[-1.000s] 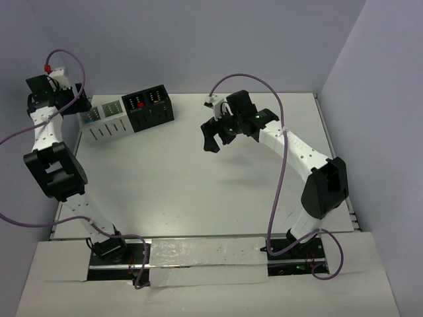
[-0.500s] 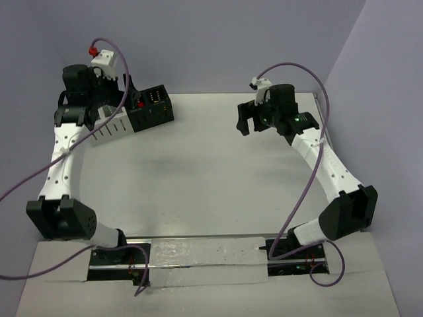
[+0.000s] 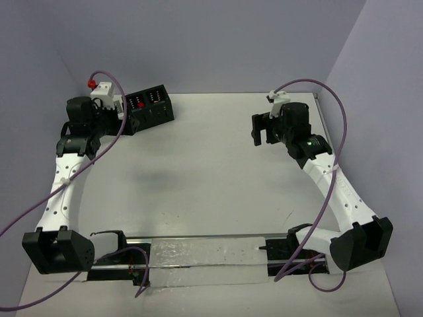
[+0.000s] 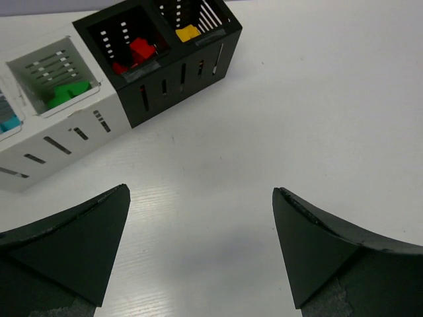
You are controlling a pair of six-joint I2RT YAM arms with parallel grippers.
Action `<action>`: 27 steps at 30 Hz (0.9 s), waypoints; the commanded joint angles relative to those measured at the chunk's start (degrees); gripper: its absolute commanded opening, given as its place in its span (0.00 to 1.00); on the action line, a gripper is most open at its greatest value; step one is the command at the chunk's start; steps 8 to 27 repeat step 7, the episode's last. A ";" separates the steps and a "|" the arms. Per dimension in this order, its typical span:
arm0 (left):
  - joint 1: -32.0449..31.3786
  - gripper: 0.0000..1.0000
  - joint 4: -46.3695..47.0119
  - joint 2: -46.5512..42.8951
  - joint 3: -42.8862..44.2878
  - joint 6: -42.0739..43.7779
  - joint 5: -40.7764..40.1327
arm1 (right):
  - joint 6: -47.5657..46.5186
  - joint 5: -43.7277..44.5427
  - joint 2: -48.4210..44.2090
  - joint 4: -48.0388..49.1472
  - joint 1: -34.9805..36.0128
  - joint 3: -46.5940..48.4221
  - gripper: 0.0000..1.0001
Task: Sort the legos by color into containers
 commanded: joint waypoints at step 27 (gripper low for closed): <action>-1.79 0.99 3.26 -2.76 0.08 -0.45 -5.02 | 1.60 2.65 -2.83 4.02 -1.44 -0.87 1.00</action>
